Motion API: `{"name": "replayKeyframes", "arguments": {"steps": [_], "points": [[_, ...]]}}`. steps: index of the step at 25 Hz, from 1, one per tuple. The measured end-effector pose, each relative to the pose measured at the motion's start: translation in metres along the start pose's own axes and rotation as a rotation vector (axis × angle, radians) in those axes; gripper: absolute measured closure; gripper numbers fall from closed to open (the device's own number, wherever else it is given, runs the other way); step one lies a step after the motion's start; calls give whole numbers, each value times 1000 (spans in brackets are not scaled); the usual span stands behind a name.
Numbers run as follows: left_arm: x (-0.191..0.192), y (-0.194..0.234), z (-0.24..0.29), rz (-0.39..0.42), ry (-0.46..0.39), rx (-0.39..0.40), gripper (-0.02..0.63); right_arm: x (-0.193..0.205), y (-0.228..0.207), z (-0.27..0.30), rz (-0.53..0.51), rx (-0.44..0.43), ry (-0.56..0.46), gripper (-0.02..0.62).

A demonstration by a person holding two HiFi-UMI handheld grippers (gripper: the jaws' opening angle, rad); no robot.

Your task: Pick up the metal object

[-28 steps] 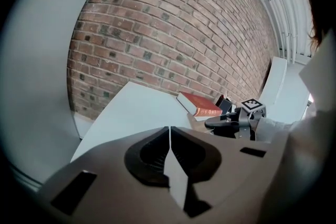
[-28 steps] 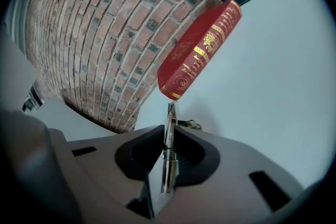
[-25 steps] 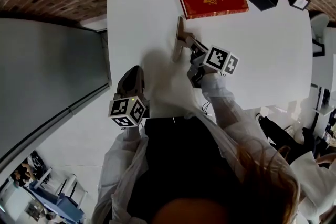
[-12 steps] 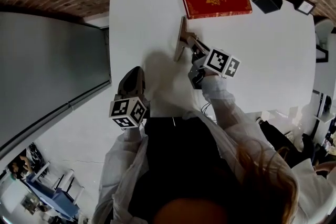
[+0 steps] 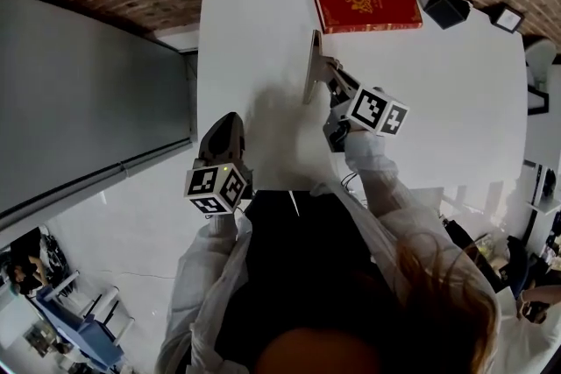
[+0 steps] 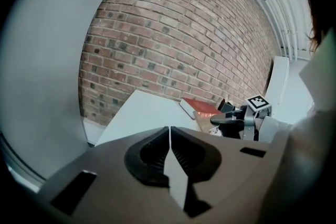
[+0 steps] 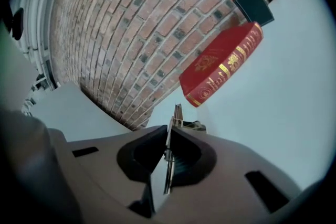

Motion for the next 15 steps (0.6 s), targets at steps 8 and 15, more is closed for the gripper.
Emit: {"name": "replayKeyframes", "arguments": {"steps": [8,15], "points": [[-13,14,-45,10,-44,72,583,15,59,-24,-185,4,-30,568],[-26,27,-84,26,-101,145,583,35,121,-56,-371,8,-81,568]]}}
Point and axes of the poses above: the fingertips, and each gripper's own axes: z forward along the fingers, y to its left, x out of its underside, the point moved 5 cm from there along -z, backward along the fingers, and after that the axes turned 9 degrees about -x, right-handed, at the moved point
